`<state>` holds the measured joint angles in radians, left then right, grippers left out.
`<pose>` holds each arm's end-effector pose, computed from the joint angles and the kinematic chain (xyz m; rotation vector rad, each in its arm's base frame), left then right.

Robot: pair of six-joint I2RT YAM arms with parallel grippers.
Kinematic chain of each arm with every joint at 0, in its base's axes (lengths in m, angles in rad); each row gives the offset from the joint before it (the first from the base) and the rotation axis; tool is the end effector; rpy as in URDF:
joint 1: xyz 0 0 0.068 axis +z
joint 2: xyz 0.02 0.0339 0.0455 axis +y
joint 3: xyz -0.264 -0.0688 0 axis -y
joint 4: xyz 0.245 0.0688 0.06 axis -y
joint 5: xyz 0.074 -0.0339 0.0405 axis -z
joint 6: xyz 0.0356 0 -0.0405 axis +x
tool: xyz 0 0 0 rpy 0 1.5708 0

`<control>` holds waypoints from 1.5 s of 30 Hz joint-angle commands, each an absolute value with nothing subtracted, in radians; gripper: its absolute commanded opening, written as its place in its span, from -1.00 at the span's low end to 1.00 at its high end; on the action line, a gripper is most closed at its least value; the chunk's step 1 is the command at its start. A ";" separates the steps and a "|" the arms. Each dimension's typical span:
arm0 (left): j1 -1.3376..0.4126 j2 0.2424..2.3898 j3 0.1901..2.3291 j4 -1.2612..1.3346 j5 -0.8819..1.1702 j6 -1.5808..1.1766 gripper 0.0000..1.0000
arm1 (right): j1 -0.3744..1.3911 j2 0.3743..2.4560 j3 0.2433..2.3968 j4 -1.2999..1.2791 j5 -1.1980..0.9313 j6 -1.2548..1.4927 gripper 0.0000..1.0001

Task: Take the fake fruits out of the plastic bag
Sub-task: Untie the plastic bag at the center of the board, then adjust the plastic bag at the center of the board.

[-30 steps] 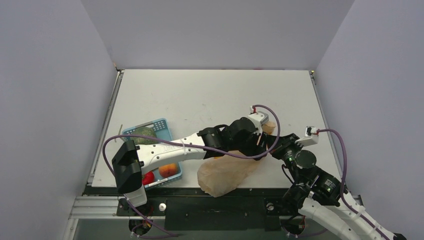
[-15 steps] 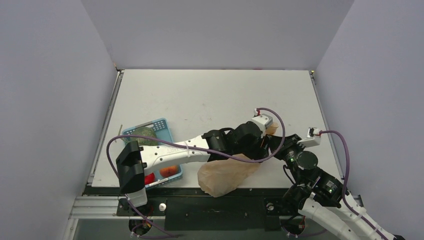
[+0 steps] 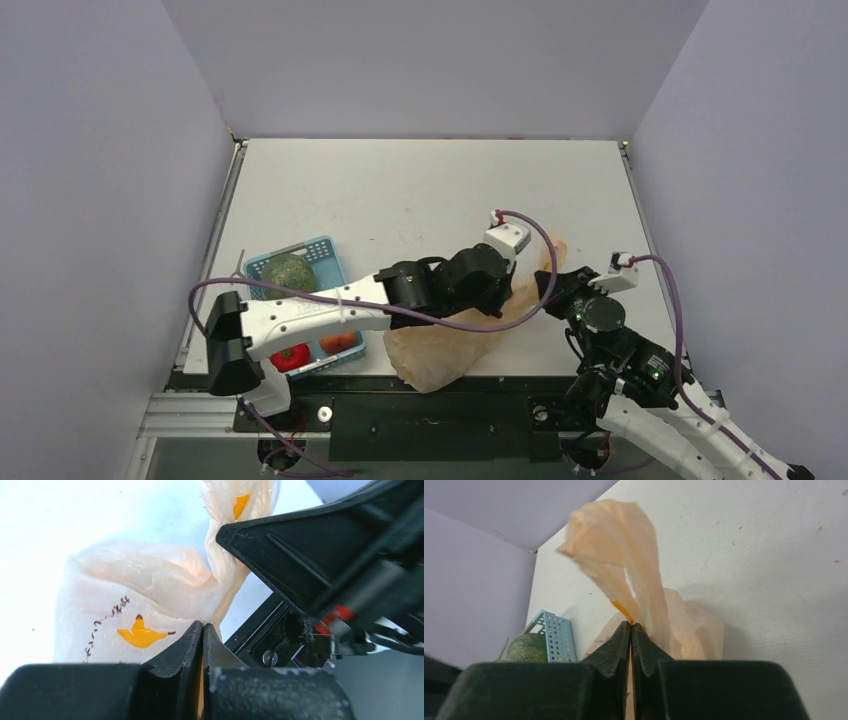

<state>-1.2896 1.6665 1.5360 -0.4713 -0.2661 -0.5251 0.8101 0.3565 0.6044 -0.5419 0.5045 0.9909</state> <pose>0.1159 -0.3675 0.3426 0.6901 2.1401 -0.7453 0.0787 0.0577 0.2934 0.5244 1.8281 0.7872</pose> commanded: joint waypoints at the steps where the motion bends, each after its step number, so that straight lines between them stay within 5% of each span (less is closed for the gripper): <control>1: -1.284 1.457 1.481 -0.363 -0.385 -0.517 -1.00 | 0.788 0.453 0.674 -0.558 0.533 0.921 -1.00; 6: -1.216 1.346 1.456 -0.383 -0.444 -0.523 -1.00 | 0.689 0.580 0.743 -0.559 0.460 0.846 -1.00; 20: -0.879 1.264 1.550 -0.371 -0.163 -0.591 -1.00 | 0.097 0.896 1.051 -0.612 0.135 0.648 -1.00; 27: -0.733 1.268 1.722 -0.428 -0.068 -0.605 -1.00 | 0.022 0.921 1.229 -0.679 0.132 0.562 -1.00; 31: -0.730 1.239 1.602 -0.414 0.010 -0.644 -1.00 | 0.023 0.860 1.145 -0.680 0.082 0.568 -1.00; 34: -0.738 1.137 1.323 -0.295 0.076 -0.736 -1.00 | 0.023 0.797 1.025 -0.664 0.000 0.573 -1.00; 40: -0.749 0.907 0.878 -0.176 0.073 -0.907 -1.00 | 0.025 0.612 0.757 -0.659 -0.165 0.536 -0.56; 45: -0.761 0.790 0.794 -0.226 0.069 -0.945 -1.00 | 0.034 0.513 0.714 -0.695 -0.222 0.532 -0.15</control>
